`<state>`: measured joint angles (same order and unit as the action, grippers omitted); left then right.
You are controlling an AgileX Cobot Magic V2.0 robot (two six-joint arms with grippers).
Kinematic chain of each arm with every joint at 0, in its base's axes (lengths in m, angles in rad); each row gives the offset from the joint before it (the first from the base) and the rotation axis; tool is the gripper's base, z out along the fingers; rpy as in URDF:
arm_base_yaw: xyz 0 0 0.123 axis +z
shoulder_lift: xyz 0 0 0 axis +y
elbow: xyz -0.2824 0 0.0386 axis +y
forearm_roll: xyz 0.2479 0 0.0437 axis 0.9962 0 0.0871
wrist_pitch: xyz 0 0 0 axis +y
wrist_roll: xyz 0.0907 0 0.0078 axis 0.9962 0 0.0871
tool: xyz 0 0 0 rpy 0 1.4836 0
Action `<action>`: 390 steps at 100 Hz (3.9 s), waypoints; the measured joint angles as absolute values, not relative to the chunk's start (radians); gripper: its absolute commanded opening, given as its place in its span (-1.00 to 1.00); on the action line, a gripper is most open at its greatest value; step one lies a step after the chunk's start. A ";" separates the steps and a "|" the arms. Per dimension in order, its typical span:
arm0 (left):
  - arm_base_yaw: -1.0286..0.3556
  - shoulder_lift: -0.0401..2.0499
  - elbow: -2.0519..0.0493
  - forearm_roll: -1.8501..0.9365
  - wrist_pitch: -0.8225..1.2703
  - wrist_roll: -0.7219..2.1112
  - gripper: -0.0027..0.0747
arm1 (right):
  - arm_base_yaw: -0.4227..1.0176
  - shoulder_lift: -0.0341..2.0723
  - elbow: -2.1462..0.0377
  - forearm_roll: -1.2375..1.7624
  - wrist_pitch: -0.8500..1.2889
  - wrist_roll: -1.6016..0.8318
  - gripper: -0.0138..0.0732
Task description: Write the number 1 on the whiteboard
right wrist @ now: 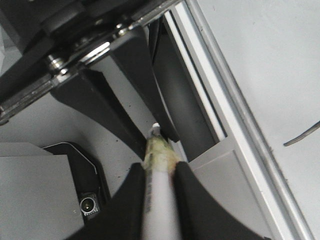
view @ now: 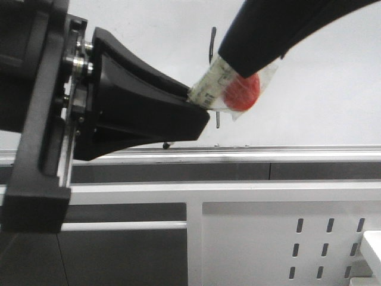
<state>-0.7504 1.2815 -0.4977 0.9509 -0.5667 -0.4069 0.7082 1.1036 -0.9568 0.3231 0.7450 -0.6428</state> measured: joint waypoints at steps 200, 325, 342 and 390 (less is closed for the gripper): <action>-0.959 1.514 -0.213 -0.554 -1.129 0.000 -0.98 | 0.562 0.591 -0.997 0.213 0.829 -0.581 -0.84; -0.918 1.573 -0.231 -0.622 -1.142 0.000 -0.98 | 0.562 0.591 -0.997 0.194 0.815 -0.581 -0.84; -0.918 1.573 -0.243 -0.622 -1.133 0.000 -0.98 | 0.562 0.591 -0.997 0.194 0.815 -0.581 -0.84; -0.918 1.574 -0.255 -0.633 -1.126 0.006 -0.84 | 0.562 0.591 -0.997 0.194 0.815 -0.581 -0.84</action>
